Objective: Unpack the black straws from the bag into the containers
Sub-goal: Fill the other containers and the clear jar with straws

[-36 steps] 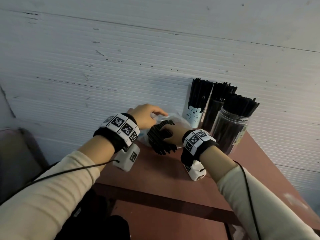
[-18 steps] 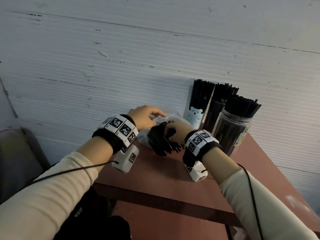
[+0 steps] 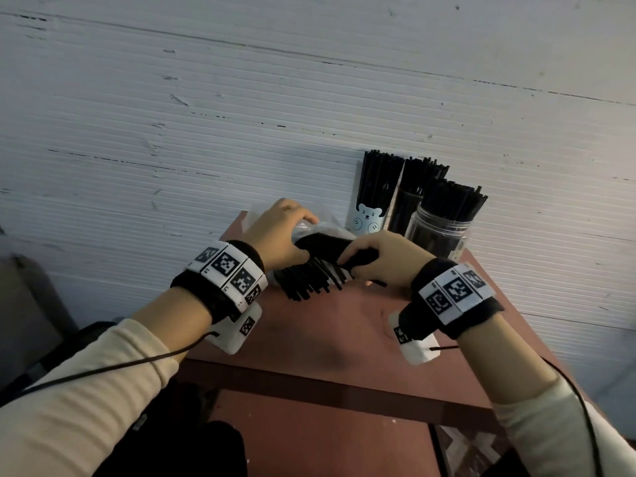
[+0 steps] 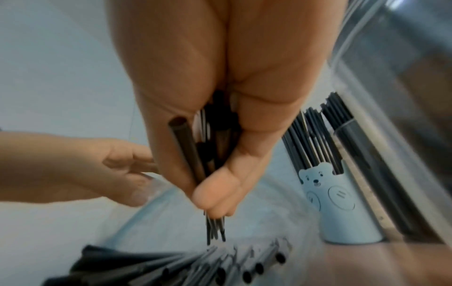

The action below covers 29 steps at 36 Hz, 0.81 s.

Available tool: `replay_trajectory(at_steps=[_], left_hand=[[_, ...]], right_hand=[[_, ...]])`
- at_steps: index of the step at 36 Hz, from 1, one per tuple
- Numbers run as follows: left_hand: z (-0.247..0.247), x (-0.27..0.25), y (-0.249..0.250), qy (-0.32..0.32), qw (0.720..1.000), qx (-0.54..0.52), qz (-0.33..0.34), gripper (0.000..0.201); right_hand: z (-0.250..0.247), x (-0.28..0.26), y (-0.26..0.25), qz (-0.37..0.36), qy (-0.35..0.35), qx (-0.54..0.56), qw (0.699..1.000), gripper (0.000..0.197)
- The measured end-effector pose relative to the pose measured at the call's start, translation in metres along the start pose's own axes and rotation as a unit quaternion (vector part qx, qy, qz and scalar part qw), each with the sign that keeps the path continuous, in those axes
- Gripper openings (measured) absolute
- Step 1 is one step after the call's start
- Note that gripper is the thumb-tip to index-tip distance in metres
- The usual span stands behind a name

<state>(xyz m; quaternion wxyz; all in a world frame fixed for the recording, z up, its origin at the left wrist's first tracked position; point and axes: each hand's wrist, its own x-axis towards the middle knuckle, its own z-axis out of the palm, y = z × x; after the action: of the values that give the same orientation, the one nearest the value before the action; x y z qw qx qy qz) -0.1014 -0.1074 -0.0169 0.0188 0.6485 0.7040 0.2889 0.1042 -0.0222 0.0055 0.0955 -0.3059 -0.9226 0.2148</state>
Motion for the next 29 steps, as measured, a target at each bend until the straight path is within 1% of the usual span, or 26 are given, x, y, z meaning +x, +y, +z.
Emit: replay_trajectory(at_steps=[1, 3, 5, 7, 9, 11, 12, 14, 17, 20, 22, 24, 26, 27, 28, 29], left_hand=[[0.002, -0.001, 0.008, 0.005, 1.0, 0.004, 0.013, 0.055], [0.008, -0.001, 0.025, -0.007, 0.998, -0.009, 0.054, 0.056], [0.017, 0.0, 0.041, -0.04, 0.994, -0.014, 0.099, 0.061], [0.028, 0.003, 0.054, -0.067, 0.991, 0.016, 0.111, 0.062], [0.036, 0.004, 0.067, -0.064, 0.991, 0.03, 0.109, 0.05], [0.043, 0.006, 0.077, -0.046, 0.99, 0.048, 0.121, 0.033], [0.046, 0.007, 0.082, -0.037, 0.99, 0.053, 0.125, 0.028], [0.048, 0.009, 0.092, -0.033, 0.993, 0.031, 0.111, 0.024], [0.05, 0.01, 0.108, -0.033, 0.993, -0.087, 0.066, 0.025], [0.056, 0.011, 0.122, -0.007, 0.979, -0.198, 0.04, 0.034], [0.06, 0.012, 0.129, -0.027, 0.971, -0.237, 0.026, 0.038], [0.069, 0.018, 0.132, -0.054, 0.962, -0.268, 0.005, 0.043], [0.08, 0.023, 0.131, -0.071, 0.947, -0.312, -0.019, 0.055], [0.085, 0.026, 0.129, -0.081, 0.941, -0.328, -0.033, 0.06], [0.088, 0.026, 0.128, -0.096, 0.936, -0.336, -0.043, 0.062], [0.091, 0.027, 0.126, -0.113, 0.932, -0.339, -0.055, 0.059]], right_hand=[[-0.005, -0.008, -0.002, -0.002, -0.01, -0.004, 1.0, 0.028], [-0.015, -0.024, -0.008, -0.007, -0.028, -0.017, 0.999, 0.027], [-0.024, -0.039, -0.012, -0.014, -0.038, -0.016, 0.999, 0.025], [-0.031, -0.052, -0.015, -0.03, -0.041, -0.02, 0.998, 0.026], [-0.036, -0.062, -0.015, -0.042, -0.035, -0.035, 0.998, 0.028], [-0.042, -0.071, -0.014, -0.048, -0.028, -0.03, 0.998, 0.034], [-0.044, -0.075, -0.012, -0.051, -0.022, -0.031, 0.998, 0.036], [-0.052, -0.083, -0.01, -0.068, 0.01, -0.043, 0.997, 0.039], [-0.068, -0.094, -0.01, -0.099, 0.101, -0.022, 0.99, 0.035], [-0.079, -0.098, -0.011, -0.125, 0.206, -0.002, 0.971, 0.035], [-0.081, -0.096, -0.012, -0.151, 0.254, 0.013, 0.955, 0.037], [-0.078, -0.088, -0.012, -0.176, 0.28, -0.002, 0.944, 0.038], [-0.072, -0.079, -0.009, -0.181, 0.291, -0.037, 0.939, 0.036], [-0.068, -0.074, -0.008, -0.176, 0.287, -0.053, 0.94, 0.036], [-0.064, -0.071, -0.006, -0.169, 0.275, -0.068, 0.944, 0.035], [-0.059, -0.068, -0.003, -0.161, 0.256, -0.084, 0.949, 0.034]])
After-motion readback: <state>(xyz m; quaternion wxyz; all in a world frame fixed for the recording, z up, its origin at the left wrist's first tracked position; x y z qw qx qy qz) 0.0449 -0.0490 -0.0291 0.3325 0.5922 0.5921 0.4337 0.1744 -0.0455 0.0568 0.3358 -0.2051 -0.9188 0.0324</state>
